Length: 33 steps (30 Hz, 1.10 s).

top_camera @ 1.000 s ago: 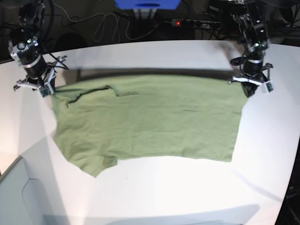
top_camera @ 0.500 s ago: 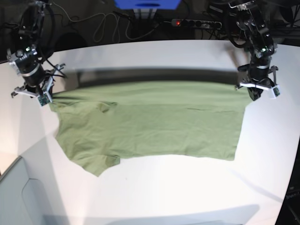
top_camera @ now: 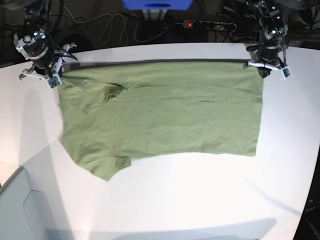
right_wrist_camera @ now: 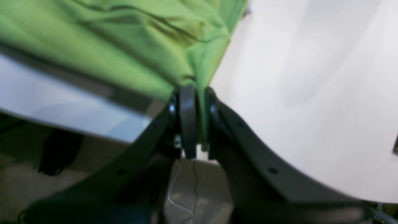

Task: Fold the T-shirt properly
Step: 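Regrasp the shoulder edge with both grippers and drag it taut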

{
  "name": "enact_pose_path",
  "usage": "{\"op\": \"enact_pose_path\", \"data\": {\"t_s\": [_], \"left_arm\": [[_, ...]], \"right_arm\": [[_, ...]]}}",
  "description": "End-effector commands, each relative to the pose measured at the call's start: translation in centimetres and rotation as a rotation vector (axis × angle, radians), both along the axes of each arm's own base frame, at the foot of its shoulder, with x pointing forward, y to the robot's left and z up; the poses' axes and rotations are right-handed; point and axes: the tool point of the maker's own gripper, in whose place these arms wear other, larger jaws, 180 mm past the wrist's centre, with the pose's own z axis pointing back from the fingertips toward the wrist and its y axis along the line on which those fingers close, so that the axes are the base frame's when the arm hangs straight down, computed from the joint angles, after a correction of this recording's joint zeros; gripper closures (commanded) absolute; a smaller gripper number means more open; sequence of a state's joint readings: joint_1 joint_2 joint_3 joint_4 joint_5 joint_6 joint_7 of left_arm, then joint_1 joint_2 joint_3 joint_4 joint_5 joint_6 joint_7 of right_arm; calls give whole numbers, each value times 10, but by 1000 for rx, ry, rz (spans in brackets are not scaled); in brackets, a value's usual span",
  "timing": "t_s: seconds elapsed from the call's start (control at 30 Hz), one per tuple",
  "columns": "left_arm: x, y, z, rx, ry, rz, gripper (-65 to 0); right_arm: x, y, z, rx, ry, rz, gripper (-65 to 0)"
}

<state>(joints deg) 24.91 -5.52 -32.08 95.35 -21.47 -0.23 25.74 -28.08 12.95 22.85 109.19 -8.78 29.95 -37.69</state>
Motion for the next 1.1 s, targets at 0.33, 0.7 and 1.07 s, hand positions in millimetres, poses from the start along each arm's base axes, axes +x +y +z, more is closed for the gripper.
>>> {"op": "enact_pose_path", "data": {"t_s": [0.33, 0.7, 1.07], "left_arm": [[-10, 6, 11, 40, -7, -8, 0], [-33, 6, 2, 41, 51, -10, 0], [-41, 5, -1, 34, 74, -9, 0]], "right_arm": [[-22, -2, -10, 7, 48, 7, -5], [-19, -1, -7, 15, 24, 16, -6], [-27, -1, -10, 17, 42, 19, -229]]}}
